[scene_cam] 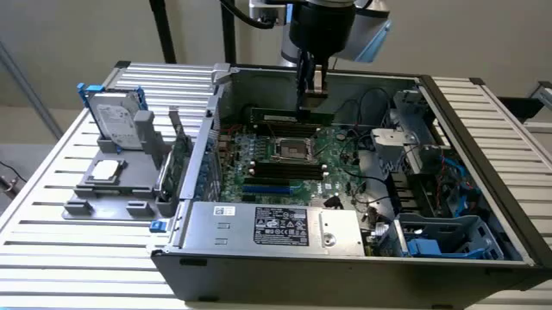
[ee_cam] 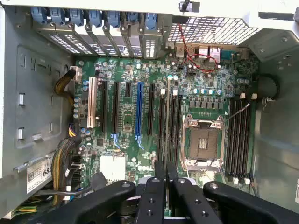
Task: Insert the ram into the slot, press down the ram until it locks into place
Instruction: 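Insert the ram into the slot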
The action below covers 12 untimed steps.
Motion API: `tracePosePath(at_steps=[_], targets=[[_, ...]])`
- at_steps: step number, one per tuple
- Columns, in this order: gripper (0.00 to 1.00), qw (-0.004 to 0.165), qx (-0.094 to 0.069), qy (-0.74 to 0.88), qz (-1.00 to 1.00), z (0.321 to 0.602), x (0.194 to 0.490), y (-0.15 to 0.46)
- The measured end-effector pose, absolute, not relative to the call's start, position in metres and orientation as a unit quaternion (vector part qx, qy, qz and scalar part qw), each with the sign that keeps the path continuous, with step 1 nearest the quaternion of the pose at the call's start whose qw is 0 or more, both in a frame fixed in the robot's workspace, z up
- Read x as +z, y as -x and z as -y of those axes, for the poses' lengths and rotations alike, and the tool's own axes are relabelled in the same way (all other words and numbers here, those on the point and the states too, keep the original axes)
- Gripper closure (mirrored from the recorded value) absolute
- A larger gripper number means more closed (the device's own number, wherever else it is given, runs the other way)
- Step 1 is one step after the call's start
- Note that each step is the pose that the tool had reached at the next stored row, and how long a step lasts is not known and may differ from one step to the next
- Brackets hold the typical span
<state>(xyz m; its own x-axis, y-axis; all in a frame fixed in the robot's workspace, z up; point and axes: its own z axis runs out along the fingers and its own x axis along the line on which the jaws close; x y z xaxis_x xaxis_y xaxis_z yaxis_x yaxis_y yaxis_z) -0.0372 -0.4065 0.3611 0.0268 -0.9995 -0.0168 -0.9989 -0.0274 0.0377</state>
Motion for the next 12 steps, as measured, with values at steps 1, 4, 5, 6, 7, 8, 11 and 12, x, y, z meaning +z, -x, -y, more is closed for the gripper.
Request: tracePosePath(at_steps=[1,4,5,6,7,8,11,12], targets=[[0.87,0.008,-0.019,-0.716,0.697,0.4065,0.3611,0.0372],[0.87,0.008,-0.019,-0.716,0.697,0.4065,0.3611,0.0372],[0.87,0.008,-0.019,-0.716,0.697,0.4065,0.3611,0.0372],[0.87,0.008,-0.019,-0.716,0.697,0.4065,0.3611,0.0372],[0.87,0.008,-0.019,-0.716,0.697,0.4065,0.3611,0.0372],[0.87,0.008,-0.019,-0.716,0.697,0.4065,0.3611,0.0372],[0.87,0.008,-0.019,-0.716,0.697,0.4065,0.3611,0.0372],[0.87,0.008,-0.019,-0.716,0.697,0.4065,0.3611,0.0372]])
